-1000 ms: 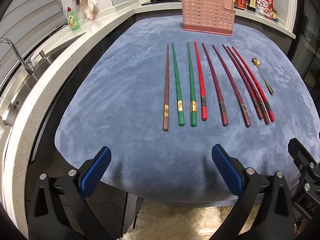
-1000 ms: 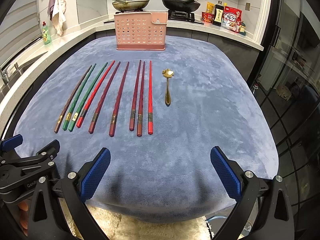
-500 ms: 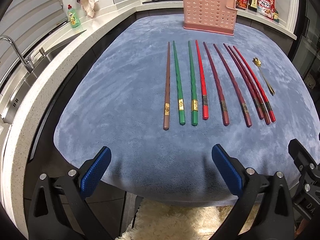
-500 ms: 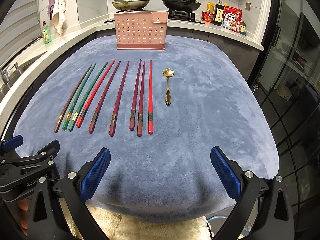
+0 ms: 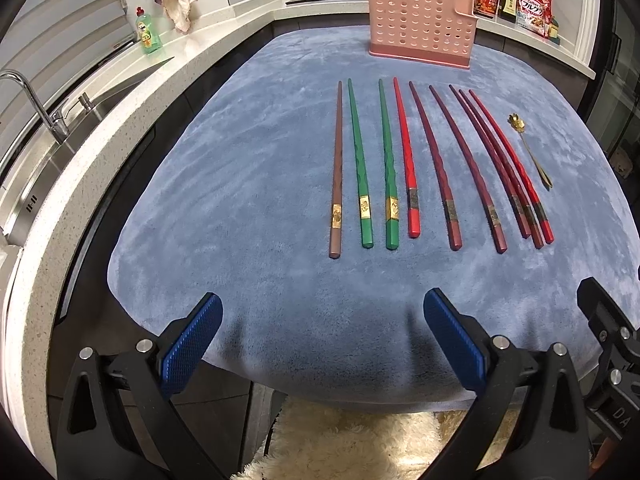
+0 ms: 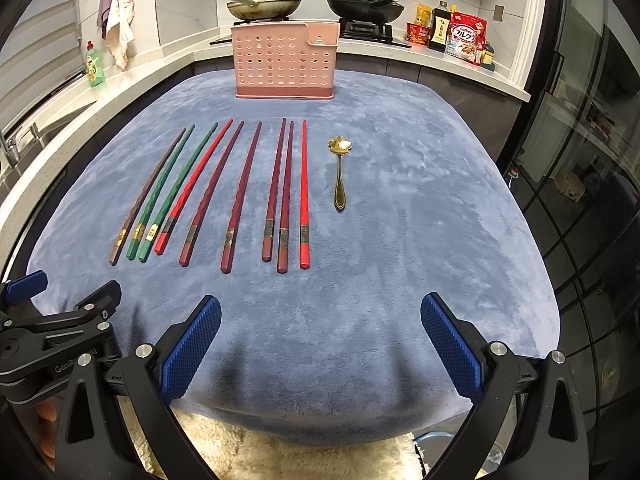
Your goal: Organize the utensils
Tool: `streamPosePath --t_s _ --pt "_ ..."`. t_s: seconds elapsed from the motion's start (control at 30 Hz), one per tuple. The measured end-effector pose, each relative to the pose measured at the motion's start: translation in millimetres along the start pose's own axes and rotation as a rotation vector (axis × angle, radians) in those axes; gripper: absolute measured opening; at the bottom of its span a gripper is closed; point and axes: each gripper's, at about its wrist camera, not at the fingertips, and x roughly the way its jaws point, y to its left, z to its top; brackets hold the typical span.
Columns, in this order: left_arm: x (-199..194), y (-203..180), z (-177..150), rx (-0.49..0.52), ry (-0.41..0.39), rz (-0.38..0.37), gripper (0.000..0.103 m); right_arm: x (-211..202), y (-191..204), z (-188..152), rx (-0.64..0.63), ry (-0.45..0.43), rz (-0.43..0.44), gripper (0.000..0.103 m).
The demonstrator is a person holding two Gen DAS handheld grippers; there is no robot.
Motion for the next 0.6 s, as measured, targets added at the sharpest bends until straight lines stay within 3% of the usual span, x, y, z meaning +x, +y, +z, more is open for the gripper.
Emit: streamPosePath --t_s 0.6 --pt "0.3 1.1 0.9 -0.009 0.002 0.001 0.096 1.6 -0.1 -1.4 0.008 0.007 0.008 0.096"
